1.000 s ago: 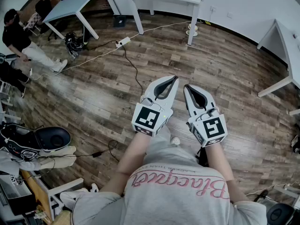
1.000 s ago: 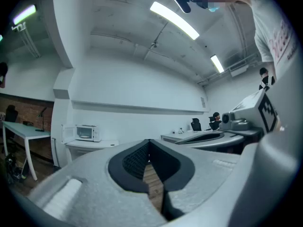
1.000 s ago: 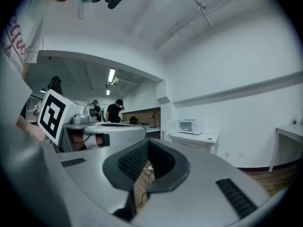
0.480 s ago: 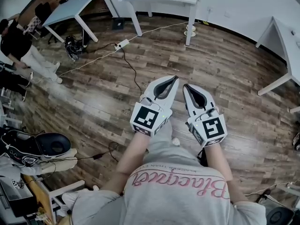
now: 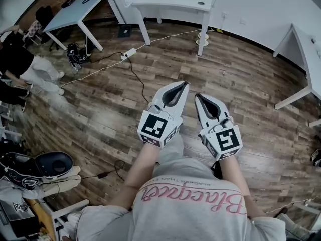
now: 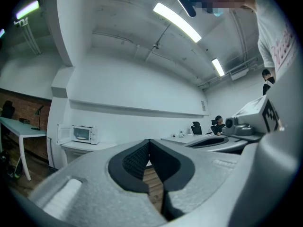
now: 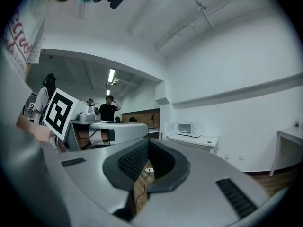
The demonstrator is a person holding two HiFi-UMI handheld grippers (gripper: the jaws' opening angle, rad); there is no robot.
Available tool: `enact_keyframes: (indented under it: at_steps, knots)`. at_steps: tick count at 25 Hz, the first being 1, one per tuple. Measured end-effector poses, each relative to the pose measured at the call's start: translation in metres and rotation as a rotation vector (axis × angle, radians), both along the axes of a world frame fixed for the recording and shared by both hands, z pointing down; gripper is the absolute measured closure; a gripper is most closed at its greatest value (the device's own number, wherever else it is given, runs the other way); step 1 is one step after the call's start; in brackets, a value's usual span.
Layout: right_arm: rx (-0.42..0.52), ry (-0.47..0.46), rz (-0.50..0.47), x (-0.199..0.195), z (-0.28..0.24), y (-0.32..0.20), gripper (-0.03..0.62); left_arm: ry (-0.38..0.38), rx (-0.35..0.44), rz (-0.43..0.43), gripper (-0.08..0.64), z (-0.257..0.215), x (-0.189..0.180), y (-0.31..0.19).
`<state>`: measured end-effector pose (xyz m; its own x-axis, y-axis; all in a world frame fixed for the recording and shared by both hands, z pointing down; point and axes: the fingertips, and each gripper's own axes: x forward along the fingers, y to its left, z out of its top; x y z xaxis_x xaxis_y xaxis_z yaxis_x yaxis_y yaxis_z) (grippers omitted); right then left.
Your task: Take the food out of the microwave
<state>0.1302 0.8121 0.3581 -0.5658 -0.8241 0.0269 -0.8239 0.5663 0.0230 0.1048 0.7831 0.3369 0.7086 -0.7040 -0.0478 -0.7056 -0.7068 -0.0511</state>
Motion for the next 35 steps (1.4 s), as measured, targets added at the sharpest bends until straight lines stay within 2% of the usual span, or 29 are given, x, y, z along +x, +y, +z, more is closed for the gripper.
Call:
enact_keyframes:
  at_steps: [18,27,35]
  knots:
    - [-0.040,0.011,-0.003,-0.020,0.008,-0.148,0.583,0.015,-0.019,-0.012,0.555,0.005,-0.024,-0.140]
    - [-0.017,0.037,-0.017,-0.055,0.000,-0.223,0.583,0.027,-0.015,-0.014,0.555,0.000,-0.057,-0.213]
    - [-0.041,0.024,0.003,-0.068,0.002,-0.268,0.583,0.028,-0.024,0.004,0.555,-0.002,-0.070,-0.258]
